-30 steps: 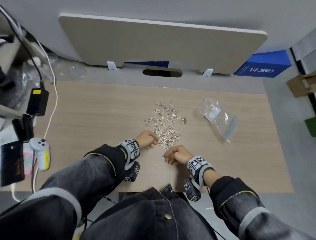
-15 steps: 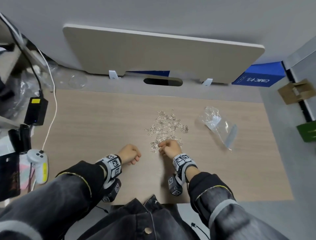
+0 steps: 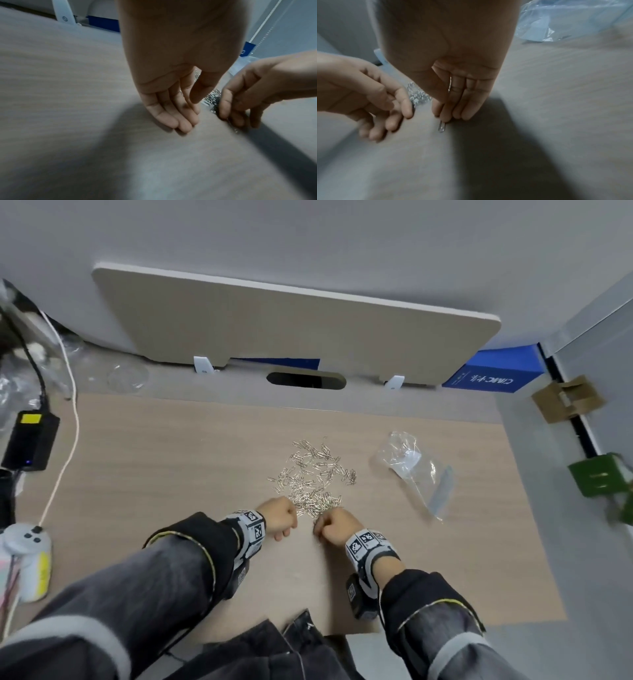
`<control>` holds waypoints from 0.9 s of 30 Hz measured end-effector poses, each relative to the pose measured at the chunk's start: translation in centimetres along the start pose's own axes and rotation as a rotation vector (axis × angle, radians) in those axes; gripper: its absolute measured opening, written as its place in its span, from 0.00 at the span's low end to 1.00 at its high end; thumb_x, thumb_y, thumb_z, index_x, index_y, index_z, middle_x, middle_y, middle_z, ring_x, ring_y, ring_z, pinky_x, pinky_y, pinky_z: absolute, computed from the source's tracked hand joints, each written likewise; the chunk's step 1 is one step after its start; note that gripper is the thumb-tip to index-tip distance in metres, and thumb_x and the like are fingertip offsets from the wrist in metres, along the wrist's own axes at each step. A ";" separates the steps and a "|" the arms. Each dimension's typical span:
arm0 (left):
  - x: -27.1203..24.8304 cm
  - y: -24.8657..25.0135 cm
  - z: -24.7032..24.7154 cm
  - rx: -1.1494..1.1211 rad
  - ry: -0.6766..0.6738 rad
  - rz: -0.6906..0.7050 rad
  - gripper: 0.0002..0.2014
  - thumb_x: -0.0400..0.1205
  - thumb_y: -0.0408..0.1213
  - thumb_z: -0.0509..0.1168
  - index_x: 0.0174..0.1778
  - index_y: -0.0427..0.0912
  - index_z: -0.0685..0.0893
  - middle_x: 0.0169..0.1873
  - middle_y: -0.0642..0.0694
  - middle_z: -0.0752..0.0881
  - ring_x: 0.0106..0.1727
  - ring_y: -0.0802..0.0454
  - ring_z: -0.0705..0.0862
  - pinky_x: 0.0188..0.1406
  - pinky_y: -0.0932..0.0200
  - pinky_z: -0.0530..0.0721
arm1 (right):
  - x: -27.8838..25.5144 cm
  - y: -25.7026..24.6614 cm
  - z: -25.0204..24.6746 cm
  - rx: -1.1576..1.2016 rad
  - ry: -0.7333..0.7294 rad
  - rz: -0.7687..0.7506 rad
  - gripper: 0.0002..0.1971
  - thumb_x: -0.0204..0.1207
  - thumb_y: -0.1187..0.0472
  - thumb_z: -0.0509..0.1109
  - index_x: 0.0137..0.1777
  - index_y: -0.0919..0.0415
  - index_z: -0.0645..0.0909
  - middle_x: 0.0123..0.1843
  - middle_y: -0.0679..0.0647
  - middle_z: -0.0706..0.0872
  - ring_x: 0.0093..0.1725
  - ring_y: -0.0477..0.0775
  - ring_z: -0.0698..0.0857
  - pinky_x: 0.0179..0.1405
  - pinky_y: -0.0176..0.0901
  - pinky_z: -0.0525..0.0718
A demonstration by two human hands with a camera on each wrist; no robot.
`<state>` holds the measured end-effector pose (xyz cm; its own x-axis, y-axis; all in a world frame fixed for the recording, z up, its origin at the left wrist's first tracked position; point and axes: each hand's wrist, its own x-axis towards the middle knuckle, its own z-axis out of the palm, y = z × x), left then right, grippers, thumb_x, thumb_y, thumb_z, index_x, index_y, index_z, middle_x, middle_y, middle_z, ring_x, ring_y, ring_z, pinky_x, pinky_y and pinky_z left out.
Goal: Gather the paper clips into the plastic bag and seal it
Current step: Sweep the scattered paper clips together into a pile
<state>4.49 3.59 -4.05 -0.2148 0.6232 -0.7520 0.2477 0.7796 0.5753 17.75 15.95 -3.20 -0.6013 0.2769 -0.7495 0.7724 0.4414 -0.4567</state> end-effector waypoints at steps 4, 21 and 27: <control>1.5 2.0 -2.0 -0.023 0.175 0.013 0.08 0.78 0.30 0.60 0.37 0.43 0.83 0.29 0.47 0.84 0.33 0.47 0.82 0.37 0.59 0.81 | 2.6 -0.7 -2.4 0.106 0.165 -0.065 0.15 0.66 0.69 0.62 0.37 0.48 0.84 0.47 0.49 0.90 0.55 0.54 0.87 0.62 0.46 0.83; 4.0 1.9 0.6 0.274 0.361 0.197 0.46 0.75 0.34 0.61 0.84 0.41 0.41 0.84 0.43 0.37 0.85 0.46 0.35 0.85 0.45 0.45 | 3.0 1.7 -0.9 -0.239 0.396 -0.275 0.37 0.83 0.49 0.55 0.84 0.65 0.43 0.87 0.59 0.41 0.86 0.56 0.41 0.86 0.51 0.45; 4.1 1.2 -0.7 0.239 0.509 0.207 0.43 0.76 0.35 0.61 0.85 0.44 0.44 0.83 0.51 0.39 0.82 0.57 0.36 0.85 0.48 0.43 | 5.0 0.4 -3.7 -0.191 0.461 -0.345 0.36 0.82 0.51 0.57 0.85 0.63 0.46 0.87 0.58 0.44 0.86 0.55 0.43 0.86 0.50 0.48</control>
<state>3.20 7.08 -6.22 -0.5505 0.7582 -0.3493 0.5255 0.6399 0.5607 14.27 20.70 -5.35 -0.8699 0.4133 -0.2693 0.4928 0.7050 -0.5101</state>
